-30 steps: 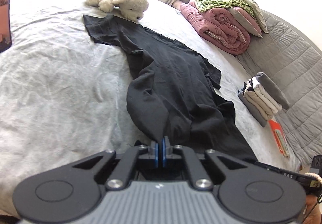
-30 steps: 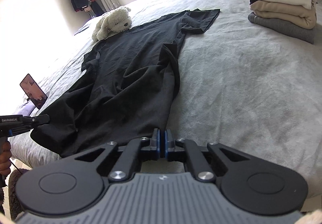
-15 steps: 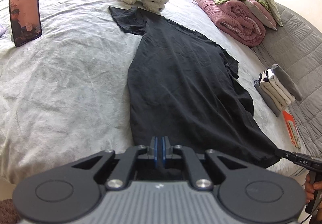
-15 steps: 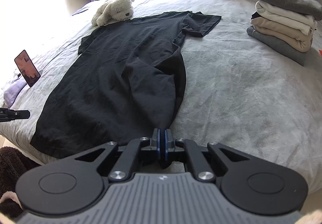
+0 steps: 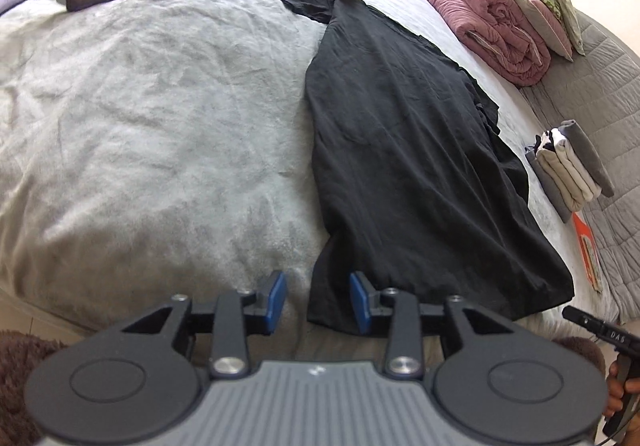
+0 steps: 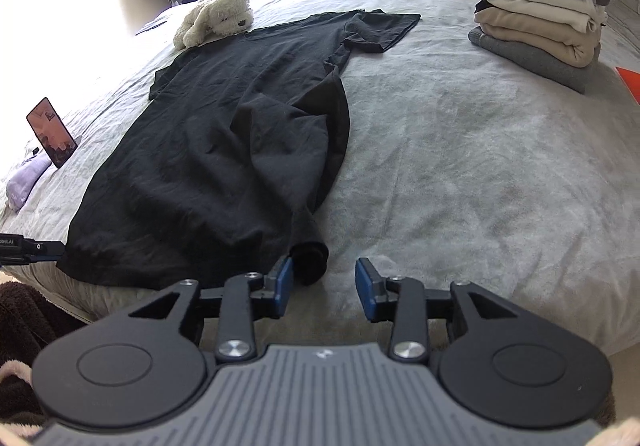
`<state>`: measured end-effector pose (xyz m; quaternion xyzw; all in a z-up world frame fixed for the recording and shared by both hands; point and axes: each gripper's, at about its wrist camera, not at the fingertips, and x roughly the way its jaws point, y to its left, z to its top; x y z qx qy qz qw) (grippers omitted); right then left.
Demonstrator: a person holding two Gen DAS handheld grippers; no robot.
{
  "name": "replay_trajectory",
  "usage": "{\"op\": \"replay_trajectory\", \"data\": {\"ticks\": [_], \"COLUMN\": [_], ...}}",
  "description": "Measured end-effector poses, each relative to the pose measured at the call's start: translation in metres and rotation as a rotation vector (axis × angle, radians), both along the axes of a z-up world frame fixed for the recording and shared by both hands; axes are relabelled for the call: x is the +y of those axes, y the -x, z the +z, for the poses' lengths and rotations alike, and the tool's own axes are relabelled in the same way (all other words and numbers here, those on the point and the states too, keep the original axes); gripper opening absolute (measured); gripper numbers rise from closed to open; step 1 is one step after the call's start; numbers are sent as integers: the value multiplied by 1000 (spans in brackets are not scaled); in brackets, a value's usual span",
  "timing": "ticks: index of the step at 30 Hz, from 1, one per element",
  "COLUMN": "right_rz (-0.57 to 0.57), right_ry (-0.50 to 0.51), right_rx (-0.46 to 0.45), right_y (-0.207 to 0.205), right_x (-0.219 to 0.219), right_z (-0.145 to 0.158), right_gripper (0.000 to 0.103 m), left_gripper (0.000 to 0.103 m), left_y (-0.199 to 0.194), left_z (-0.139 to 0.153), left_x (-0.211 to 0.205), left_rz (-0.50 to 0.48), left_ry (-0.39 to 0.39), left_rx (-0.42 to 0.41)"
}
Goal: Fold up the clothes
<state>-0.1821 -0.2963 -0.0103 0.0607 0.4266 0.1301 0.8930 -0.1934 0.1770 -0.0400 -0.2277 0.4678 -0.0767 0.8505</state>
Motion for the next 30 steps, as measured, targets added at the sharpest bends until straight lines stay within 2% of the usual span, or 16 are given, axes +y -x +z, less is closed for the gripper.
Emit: {"op": "replay_trajectory", "data": {"ticks": [8,13,16,17,19,20,22,25,30], "right_rz": [11,-28,-10,2,7,8,8,13,121], "right_ry": [48,39,45,44,71,94,148,300,687], "right_rx": [-28,-105,-147,-157,-177,-187,-213,-260,-430], "right_y": [13,13,7,4,1,0,2,13,41], "right_x": [15,19,26,28,33,35,38,44,60], "right_z": [-28,-35,-40,-42,-44,-44,-39,-21,6], "right_gripper": [39,39,39,39,27,9,9,7,5], "left_gripper": [32,13,3,2,1,1,1,1,1], "left_y": [18,22,24,25,28,30,36,44,57], "left_z": [-12,-20,-21,-21,-16,-14,-3,14,44], "left_x": [2,2,0,-1,-3,-4,-5,-5,-5], "left_rz": [70,121,135,144,165,176,190,207,232], "left_ry": [102,114,108,101,87,80,68,43,-8], "left_rx": [-9,-34,-58,-70,-97,-110,-150,-200,-275]}}
